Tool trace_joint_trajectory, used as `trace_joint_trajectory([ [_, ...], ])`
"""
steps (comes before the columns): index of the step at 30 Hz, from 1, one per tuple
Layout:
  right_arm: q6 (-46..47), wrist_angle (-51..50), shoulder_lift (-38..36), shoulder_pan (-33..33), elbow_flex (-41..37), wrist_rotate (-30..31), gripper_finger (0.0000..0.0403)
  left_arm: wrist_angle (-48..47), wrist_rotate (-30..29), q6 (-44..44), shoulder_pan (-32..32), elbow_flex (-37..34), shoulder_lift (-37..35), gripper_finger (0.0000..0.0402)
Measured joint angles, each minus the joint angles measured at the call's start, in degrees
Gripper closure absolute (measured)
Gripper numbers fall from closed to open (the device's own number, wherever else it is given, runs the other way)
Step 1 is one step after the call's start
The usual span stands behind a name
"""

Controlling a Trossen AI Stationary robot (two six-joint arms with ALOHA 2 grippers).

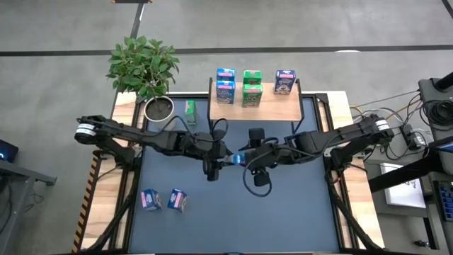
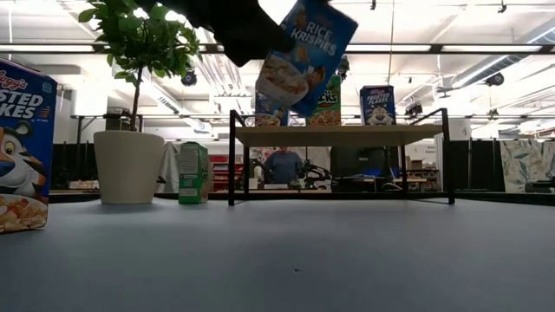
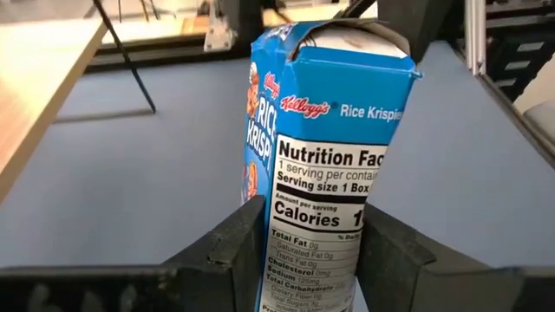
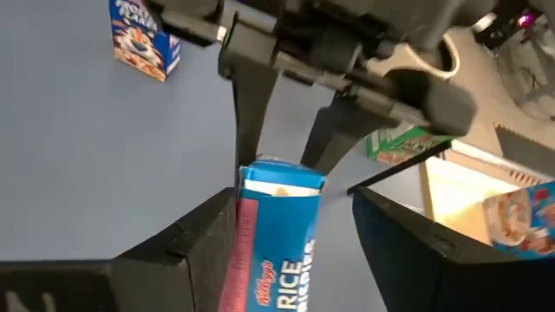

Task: Stack cereal on shelf
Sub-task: Put the light blue cereal box on the shelf aligned with the other light blue cereal boxes

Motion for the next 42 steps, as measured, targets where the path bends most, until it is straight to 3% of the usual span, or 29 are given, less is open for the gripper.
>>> trace_joint_trajectory([
  [8, -3.0, -2.9, -3.7, 0.0, 4.4, 0.4, 0.0164, 5.2, -0.7, 5.1, 0.1, -4.8, -5.3, 0.0268],
  [15, -1.7, -3.3, -11.4, 0.0, 2.7, 0.3, 0.0168, 11.9, -14.5, 10.8, 5.0, -9.3, -10.3, 0.0268],
  [17, -0.9, -2.9, -13.2, 0.0, 1.1, 0.3, 0.017, 15.3, -16.0, 11.5, 7.8, -10.3, -10.3, 0.0268],
  [21, 0.8, -1.4, -16.4, 0.0, -3.0, 0.2, 0.0172, 20.1, -14.9, 11.6, 13.4, -13.0, -9.9, 0.0268],
  [28, 1.9, 4.1, -20.7, 0.0, -10.9, 0.2, 0.0171, 27.8, -5.6, 9.6, 20.8, -17.3, -9.7, 0.0268],
  [42, -0.3, 13.5, -22.7, 0.0, -19.1, -0.1, 0.017, 29.2, -5.1, 4.0, 23.8, -18.2, -9.6, 0.0252],
])
